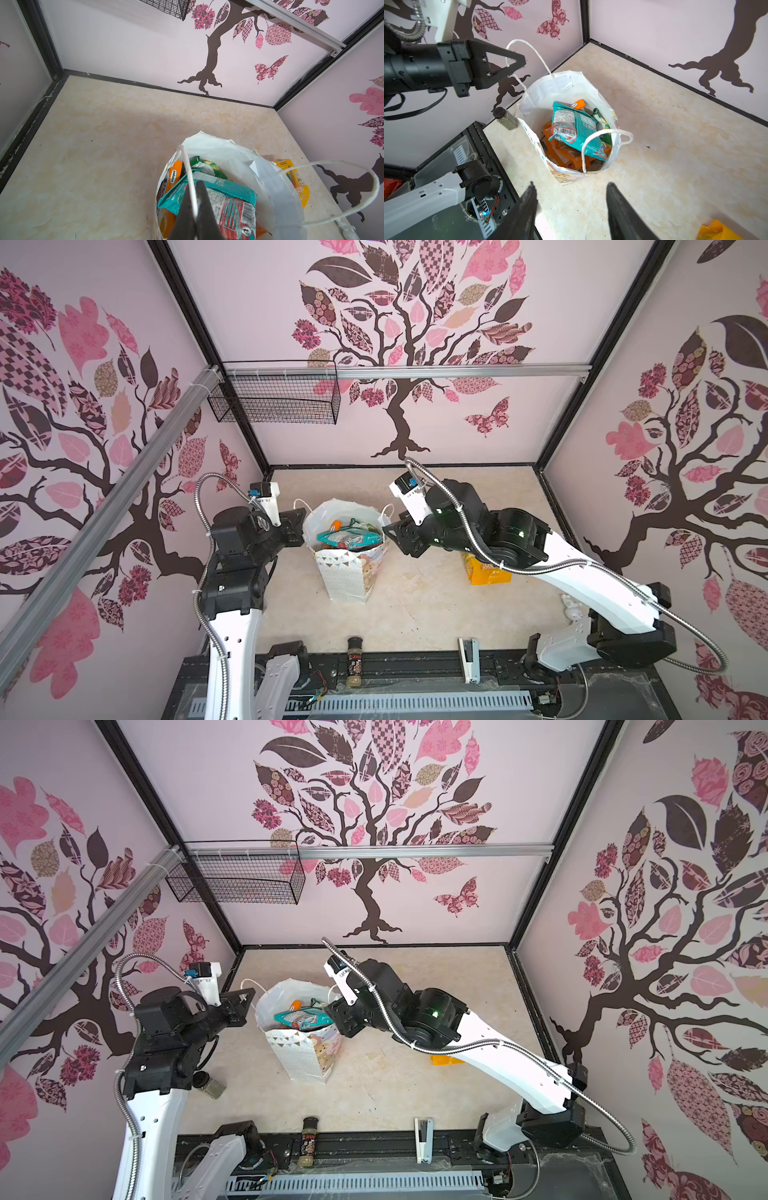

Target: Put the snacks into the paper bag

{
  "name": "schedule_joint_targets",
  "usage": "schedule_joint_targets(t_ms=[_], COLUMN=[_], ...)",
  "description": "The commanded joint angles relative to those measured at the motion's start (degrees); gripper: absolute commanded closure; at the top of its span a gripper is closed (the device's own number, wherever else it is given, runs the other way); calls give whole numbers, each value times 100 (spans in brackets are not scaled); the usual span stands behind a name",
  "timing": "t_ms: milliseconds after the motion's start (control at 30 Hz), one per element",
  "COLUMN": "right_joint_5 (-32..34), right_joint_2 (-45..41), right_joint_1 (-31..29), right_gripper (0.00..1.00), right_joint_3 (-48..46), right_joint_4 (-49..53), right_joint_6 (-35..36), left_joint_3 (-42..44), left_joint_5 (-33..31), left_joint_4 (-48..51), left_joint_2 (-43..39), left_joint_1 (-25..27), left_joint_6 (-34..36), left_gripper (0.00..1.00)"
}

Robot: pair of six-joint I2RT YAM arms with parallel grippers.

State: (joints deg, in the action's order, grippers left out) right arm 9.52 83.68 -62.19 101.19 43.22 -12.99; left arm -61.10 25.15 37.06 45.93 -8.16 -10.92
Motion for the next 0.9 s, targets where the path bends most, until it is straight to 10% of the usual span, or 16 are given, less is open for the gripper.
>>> schedule_joint_targets(t_ms=[0,300,567,800,867], right_joint_5=[444,209,11,-225,-294], right_joint_2=[-10,461,769,264,142], right_joint_1=[-13,188,295,396,420], right_gripper=[38,35,55,93,99], right_joint_3=[-279,-446,-387,-959,-1102], right_joint_4=[-162,-937,-1388,-1765,-1845], right_joint_6=[-199,-56,47,141,137], left_joint_3=[-240,-2238,-3618,-3912,-3972], left_joint_5=[-172,-614,-90,-2795,-2819], left_joint_4=[398,2373,3627,3824,3808], left_joint_2=[7,121,818,1907,2345], left_joint_1=[-24,-22,182,3456,3558], left_joint_6=[-30,-92,297,243,289], left_gripper=[93,63,63,84,84])
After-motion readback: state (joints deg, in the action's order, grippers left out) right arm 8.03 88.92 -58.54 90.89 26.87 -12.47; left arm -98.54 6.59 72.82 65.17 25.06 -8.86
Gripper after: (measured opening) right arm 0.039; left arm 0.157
